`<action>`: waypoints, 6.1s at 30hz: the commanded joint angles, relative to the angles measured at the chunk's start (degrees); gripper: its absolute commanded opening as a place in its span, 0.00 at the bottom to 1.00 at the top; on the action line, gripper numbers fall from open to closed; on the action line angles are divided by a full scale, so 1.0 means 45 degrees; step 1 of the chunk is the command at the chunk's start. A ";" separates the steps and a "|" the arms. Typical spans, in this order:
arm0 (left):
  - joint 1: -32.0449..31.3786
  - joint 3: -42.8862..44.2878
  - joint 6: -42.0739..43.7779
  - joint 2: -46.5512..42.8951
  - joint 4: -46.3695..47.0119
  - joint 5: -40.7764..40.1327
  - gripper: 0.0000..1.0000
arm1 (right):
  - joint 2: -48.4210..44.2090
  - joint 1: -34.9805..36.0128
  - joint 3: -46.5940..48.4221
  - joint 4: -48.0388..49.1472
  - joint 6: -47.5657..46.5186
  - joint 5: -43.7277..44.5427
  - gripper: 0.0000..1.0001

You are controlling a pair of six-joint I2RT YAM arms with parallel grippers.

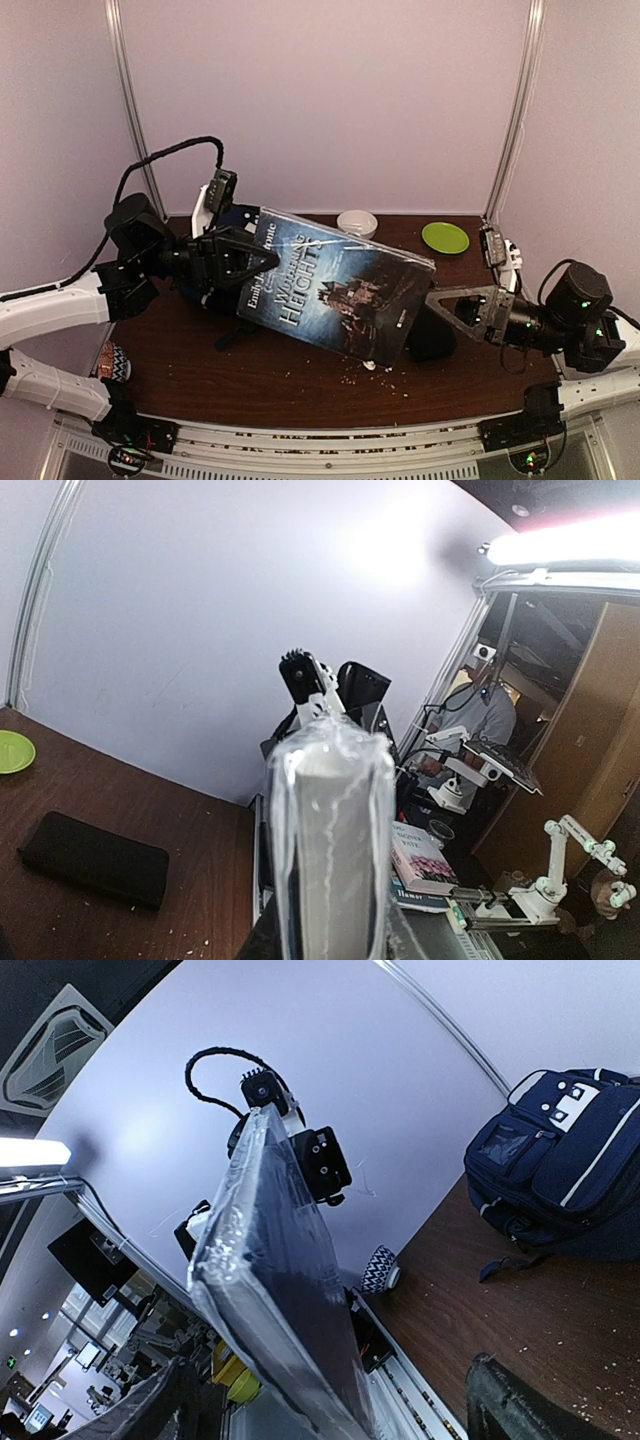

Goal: Pack the student bag
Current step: Pick up the book from the center of the board, then place the book in the student bag.

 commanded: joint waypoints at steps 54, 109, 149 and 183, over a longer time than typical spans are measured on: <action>-0.0376 1.2473 0.9532 1.2155 -1.6246 -1.6542 0.97 | 0.0403 -0.2616 0.1742 -0.7160 0.0219 0.7550 0.00; -0.0765 0.9820 0.7758 0.5628 -1.5468 -1.5825 0.00 | 0.1993 -0.3029 0.0846 -0.0785 0.2926 0.3263 0.00; -0.0858 0.5385 0.4566 0.0581 -1.2619 -1.2964 0.00 | 1.8781 -0.3482 0.9884 0.3858 0.6309 -0.0170 0.11; -0.0780 0.4898 0.5007 0.2599 -1.2631 -1.4625 0.00 | 0.7130 -0.5069 0.2955 -0.7146 0.0847 0.5777 0.95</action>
